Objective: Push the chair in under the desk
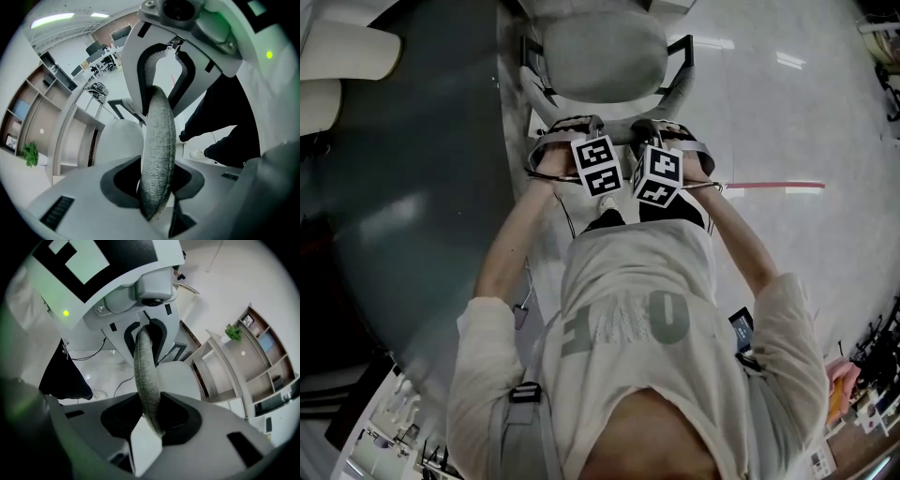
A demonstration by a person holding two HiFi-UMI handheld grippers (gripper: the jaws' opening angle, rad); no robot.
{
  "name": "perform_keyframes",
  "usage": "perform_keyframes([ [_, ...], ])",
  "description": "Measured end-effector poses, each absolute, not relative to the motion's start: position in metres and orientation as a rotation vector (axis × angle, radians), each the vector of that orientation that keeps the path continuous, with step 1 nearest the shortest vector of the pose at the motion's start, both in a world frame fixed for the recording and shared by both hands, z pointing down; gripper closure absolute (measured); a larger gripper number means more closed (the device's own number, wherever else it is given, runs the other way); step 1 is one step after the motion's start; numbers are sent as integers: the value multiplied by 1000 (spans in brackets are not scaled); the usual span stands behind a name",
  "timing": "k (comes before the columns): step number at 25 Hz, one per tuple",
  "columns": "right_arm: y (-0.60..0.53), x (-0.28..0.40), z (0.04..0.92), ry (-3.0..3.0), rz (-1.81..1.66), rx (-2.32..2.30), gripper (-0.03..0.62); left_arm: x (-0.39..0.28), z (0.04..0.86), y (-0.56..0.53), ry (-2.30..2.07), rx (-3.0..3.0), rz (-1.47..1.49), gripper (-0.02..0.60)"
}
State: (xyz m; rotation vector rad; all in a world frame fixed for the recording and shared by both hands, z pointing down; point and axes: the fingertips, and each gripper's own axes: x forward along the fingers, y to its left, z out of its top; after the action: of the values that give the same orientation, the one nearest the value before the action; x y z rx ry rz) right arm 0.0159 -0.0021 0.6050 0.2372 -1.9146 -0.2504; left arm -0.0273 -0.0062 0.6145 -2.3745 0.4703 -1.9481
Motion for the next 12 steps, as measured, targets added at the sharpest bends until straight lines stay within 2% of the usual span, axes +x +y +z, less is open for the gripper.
perform_keyframes([
  [12, -61, -2, 598, -1954, -239, 155, 482, -47, 608, -67, 497, -2385, -2037, 419],
])
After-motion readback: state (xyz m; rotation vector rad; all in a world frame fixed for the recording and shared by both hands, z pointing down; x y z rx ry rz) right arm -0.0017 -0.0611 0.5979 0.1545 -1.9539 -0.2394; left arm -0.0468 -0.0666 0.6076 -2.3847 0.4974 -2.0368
